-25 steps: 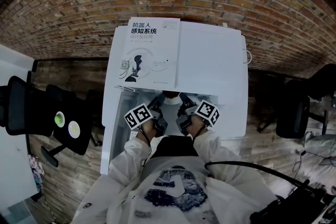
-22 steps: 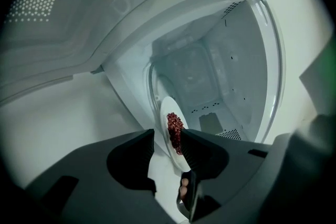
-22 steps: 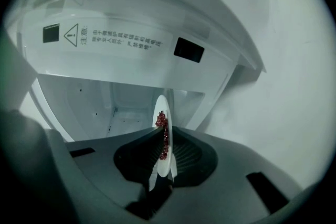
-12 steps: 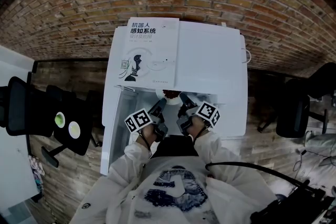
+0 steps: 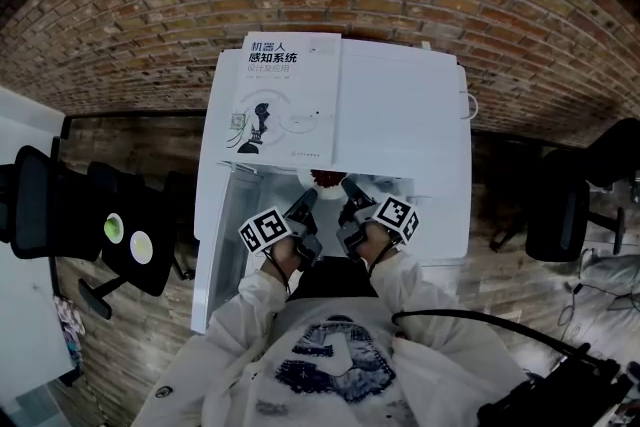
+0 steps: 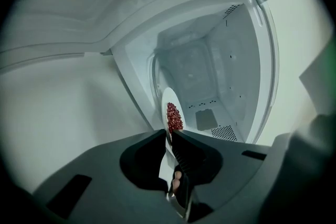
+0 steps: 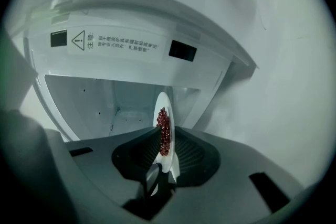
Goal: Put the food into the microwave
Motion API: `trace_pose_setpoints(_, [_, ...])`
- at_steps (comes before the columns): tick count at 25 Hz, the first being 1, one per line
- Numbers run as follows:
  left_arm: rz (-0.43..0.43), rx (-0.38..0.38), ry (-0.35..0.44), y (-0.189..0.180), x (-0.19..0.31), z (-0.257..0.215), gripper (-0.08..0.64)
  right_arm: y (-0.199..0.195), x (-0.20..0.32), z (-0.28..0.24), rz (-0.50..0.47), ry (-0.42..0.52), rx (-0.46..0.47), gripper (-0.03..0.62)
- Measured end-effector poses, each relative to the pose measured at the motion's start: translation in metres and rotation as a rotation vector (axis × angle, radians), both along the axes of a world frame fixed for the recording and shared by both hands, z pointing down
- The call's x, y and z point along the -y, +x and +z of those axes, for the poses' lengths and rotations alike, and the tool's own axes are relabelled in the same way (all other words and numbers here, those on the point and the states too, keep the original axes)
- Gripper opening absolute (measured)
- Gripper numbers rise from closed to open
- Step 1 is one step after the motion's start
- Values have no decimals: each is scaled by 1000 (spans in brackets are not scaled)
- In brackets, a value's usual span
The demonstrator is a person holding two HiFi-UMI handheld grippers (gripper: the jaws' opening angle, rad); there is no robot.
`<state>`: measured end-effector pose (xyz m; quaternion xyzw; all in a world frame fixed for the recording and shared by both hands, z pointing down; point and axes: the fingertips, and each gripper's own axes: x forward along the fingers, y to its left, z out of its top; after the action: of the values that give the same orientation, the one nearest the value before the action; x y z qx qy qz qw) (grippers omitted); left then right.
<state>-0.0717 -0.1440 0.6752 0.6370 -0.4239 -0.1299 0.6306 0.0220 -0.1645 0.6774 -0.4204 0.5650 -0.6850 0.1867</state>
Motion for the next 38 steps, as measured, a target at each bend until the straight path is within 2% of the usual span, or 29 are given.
trace_pose_setpoints(10, [-28,-21,-17,-3,-1,2,37,-1,-23,9,-18,-44,-1,63])
trace_pose_setpoints(18, [-25,-13,-19,-4,-1,3,37,-4,-19,7,-28,-33,10,28])
trace_pose_setpoints(38, [-37,-16,-12,-6,19,0,37,-5,0,3,-5,-17,15,23])
